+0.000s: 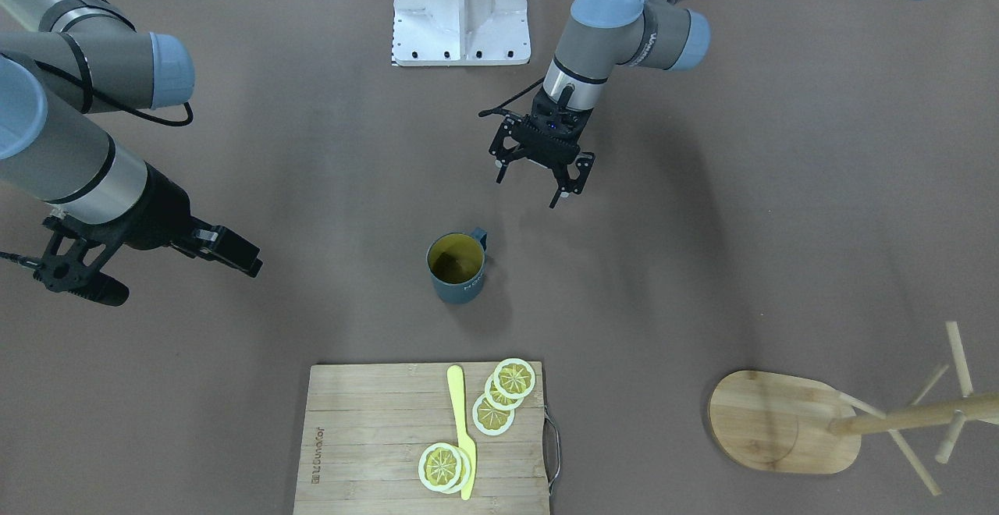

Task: Hang cup on storage rack
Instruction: 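Move the left gripper to the blue mug's handle, then close the left gripper on the blue mug's handle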

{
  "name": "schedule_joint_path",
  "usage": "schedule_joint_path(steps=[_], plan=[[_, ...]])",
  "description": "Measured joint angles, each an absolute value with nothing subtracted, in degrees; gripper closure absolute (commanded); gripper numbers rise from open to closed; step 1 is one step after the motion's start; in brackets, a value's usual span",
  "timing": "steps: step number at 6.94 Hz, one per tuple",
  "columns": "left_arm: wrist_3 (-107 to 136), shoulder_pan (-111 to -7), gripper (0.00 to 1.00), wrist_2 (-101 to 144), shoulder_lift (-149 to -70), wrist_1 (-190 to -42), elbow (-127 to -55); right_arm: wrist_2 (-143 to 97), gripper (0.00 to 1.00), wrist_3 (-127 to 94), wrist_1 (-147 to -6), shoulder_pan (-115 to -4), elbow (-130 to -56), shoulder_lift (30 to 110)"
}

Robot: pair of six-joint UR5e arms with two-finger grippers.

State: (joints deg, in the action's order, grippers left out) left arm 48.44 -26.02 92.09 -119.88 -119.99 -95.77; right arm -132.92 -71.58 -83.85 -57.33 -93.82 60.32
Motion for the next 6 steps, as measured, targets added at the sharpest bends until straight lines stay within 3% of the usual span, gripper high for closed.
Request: schedule_joint_path(steps=[6], plan=[[40.20, -26.60, 0.08, 86.13, -127.49, -123.50, -85.56, -132.16, 0.00, -69.21, -83.85, -57.43, -93.60, 60.97]])
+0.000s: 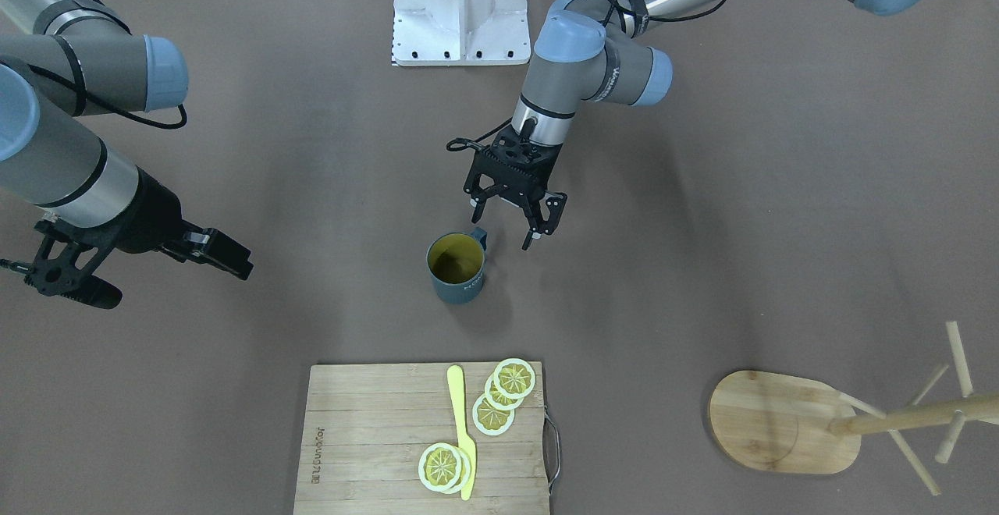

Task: Hang cup on storage rack
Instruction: 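Close the left gripper on the blue mug's handle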

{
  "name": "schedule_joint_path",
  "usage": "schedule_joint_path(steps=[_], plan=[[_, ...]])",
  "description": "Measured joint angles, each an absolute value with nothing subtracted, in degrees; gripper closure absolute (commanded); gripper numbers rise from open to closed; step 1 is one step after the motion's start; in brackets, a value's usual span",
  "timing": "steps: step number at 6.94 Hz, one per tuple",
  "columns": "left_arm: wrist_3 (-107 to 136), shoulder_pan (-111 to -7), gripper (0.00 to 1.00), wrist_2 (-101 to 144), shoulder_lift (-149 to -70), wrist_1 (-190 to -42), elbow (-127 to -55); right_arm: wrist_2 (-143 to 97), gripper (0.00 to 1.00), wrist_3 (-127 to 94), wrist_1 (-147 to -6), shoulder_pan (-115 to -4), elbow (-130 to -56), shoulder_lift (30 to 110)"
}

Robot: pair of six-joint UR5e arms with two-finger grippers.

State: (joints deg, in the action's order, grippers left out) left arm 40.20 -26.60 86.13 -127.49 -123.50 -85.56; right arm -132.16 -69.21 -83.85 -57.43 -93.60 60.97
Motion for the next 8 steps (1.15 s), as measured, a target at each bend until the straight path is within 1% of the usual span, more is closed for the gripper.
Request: schedule_joint_path(steps=[1, 2, 3, 4, 6, 8], plan=[[40.00, -26.58, 0.22, 86.10, -128.26, -124.62, -83.93, -132.12, 0.00, -69.10, -83.85, -57.41, -93.53, 60.99], [39.93, -26.55, 0.33, 86.09, -128.76, -127.01, -81.86, -132.11, 0.00, -68.91, -83.85, -57.37, -93.41, 60.99], [39.93, -26.55, 0.40, 86.09, -128.99, -129.27, -80.25, -132.10, 0.00, -68.62, -83.85, -57.34, -93.26, 60.98], [40.01, -26.55, 0.44, 86.11, -129.17, -130.32, -79.59, -132.10, 0.00, -68.47, -83.85, -57.29, -93.15, 60.95], [40.25, -26.54, 0.45, 86.13, -129.37, -130.81, -79.32, -132.10, 0.00, -68.07, -83.85, -57.28, -92.96, 60.92], [40.52, -26.52, 0.48, 86.13, -129.44, -130.86, -79.28, -132.04, 0.00, -67.38, -83.85, -57.25, -92.85, 60.87]])
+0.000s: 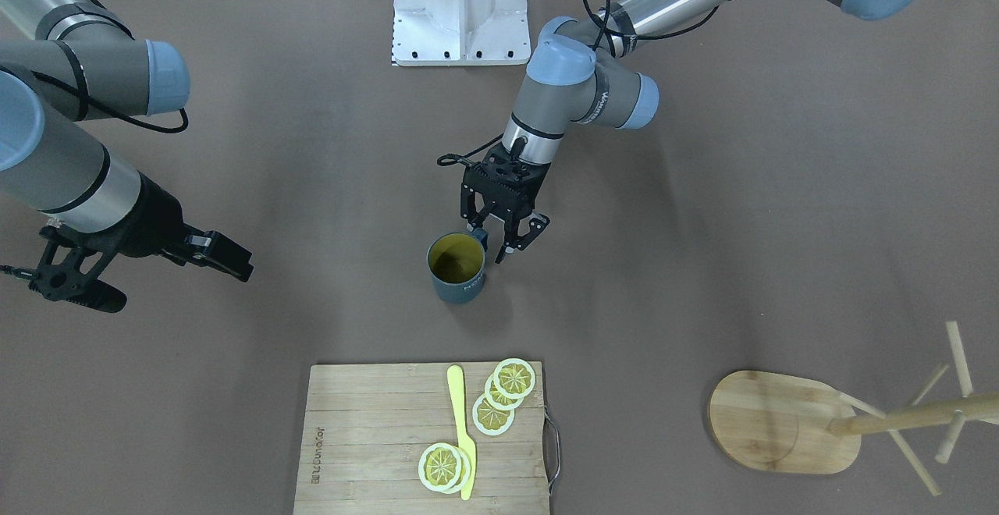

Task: Hang cup on storage rack
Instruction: 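Close the left gripper on the blue mug's handle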

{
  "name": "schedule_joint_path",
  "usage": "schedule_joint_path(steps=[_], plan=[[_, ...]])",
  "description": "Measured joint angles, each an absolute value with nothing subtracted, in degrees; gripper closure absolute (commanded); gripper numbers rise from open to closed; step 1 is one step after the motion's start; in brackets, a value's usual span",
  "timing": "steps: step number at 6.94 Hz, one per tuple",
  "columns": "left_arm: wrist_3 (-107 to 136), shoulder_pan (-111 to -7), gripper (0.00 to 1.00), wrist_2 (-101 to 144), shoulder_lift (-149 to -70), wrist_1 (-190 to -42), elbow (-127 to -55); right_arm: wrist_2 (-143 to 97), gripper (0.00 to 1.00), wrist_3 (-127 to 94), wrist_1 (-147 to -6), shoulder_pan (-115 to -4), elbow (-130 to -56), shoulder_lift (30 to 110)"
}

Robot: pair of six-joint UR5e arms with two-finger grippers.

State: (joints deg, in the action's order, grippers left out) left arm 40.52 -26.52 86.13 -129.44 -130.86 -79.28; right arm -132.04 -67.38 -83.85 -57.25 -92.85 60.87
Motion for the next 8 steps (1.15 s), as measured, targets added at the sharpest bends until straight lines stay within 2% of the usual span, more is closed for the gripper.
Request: schedule_joint_path(steps=[1, 2, 4, 8], plan=[[40.58, -26.46, 0.51, 86.13, -129.48, -130.87, -79.28, -132.04, 0.00, -67.23, -83.85, -57.23, -92.80, 60.88], [40.60, -26.41, 0.65, 86.13, -129.57, -130.87, -79.28, -132.06, 0.00, -67.18, -83.85, -57.19, -92.76, 60.92], [40.69, -26.37, 1.00, 86.23, -129.79, -131.01, -79.29, -132.02, 0.00, -67.15, -83.85, -57.15, -92.73, 60.93], [45.15, -29.00, 1.00, 88.83, -130.02, -134.04, -80.60, -132.01, 0.00, -67.15, -83.77, -57.13, -92.73, 61.04]])
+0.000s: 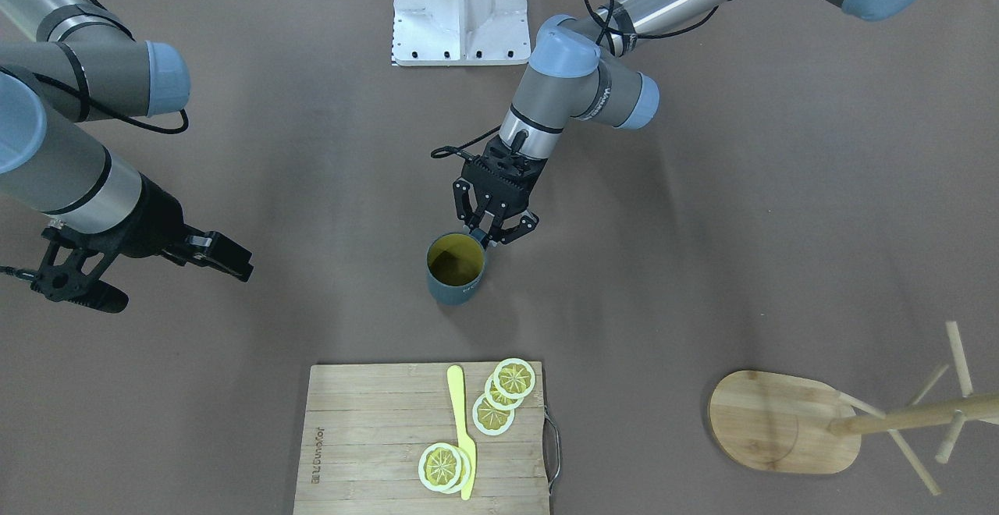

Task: Hang cup on storage rack
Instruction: 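Lift the blue mug with the left gripper toward the wooden mug tree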

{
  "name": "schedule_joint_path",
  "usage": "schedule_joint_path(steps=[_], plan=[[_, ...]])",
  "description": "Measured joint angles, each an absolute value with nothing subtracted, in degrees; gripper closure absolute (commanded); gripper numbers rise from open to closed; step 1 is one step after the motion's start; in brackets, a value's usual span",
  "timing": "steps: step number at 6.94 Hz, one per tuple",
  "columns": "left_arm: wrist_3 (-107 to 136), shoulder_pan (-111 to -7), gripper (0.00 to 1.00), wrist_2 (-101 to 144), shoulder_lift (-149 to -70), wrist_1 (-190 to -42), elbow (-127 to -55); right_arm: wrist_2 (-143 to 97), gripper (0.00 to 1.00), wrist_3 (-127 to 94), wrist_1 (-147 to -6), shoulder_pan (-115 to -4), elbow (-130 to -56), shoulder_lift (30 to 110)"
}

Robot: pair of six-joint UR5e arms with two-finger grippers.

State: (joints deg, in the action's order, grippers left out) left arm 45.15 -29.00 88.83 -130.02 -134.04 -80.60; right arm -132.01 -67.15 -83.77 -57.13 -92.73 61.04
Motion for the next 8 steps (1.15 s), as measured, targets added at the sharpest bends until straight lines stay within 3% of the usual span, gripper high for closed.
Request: schedule_joint_path(steps=[3, 8], plan=[[51.32, -39.25, 1.00, 100.00, -129.82, -134.31, -81.94, -131.99, 0.00, -67.28, -83.76, -57.13, -93.03, 60.68], [91.34, -51.64, 1.00, 106.24, -128.94, -141.63, -80.17, -130.16, 0.00, -67.52, -83.82, -56.91, -94.35, 59.89]])
